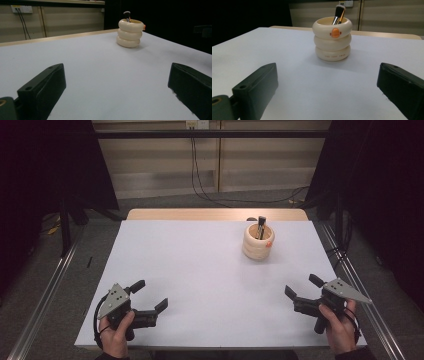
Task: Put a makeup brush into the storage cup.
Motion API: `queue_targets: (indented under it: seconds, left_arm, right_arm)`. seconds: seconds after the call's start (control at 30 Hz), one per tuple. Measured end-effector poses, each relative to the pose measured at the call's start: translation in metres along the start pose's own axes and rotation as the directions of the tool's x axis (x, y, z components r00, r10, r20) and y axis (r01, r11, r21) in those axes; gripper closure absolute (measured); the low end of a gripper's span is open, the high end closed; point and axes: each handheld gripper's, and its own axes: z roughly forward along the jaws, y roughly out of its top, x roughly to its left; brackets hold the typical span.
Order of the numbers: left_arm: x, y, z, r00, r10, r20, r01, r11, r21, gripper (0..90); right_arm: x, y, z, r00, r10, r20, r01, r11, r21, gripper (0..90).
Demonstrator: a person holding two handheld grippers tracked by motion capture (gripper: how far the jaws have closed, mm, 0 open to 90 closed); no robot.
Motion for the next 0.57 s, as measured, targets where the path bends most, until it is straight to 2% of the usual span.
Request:
queue_targets:
  seconds: [0.13, 0.27, 0.4, 0.47, 0.5, 0.57]
  left_arm:
    - [0.0006, 0.0004, -0.0013, 0.9999, 0.005, -0.010, -0.005, 1.0000, 0.002, 1.3]
    - [0.0009, -0.0001, 0.0001, 0.9999, -0.011, -0.003, 0.011, 0.9999, -0.005, 1.2]
    - [0.0009, -0.0001, -0.0002, 0.9999, -0.008, -0.006, 0.008, 1.0000, -0.006, 1.1]
    - [0.0017, -0.0004, 0.0002, 1.0000, -0.008, -0.002, 0.008, 1.0000, 0.000, 1.2]
    - [0.0027, -0.0002, -0.0004, 1.0000, 0.004, -0.003, -0.004, 1.0000, 0.006, 1.2]
    - [0.0028, -0.0004, 0.0005, 1.0000, -0.005, -0.002, 0.005, 1.0000, 0.001, 1.2]
  right_arm:
    - [-0.0020, -0.0057, -0.0064, 0.9999, 0.014, -0.001, -0.014, 1.000, 0.011, 3.6]
    - [-0.0027, -0.0087, -0.0084, 0.9997, 0.022, -0.013, -0.022, 1.000, 0.019, 3.7]
    - [-0.0018, -0.0081, -0.0072, 0.9995, 0.018, -0.028, -0.018, 1.000, 0.016, 3.7]
    - [-0.0011, -0.0078, -0.0074, 0.9997, 0.010, -0.020, -0.010, 1.000, 0.017, 3.7]
    - [-0.0013, -0.0080, -0.0063, 0.9998, 0.004, -0.020, -0.004, 1.000, 0.019, 3.6]
    - [-0.0017, -0.0088, -0.0036, 0.9997, -0.006, -0.025, 0.007, 0.999, 0.032, 2.8]
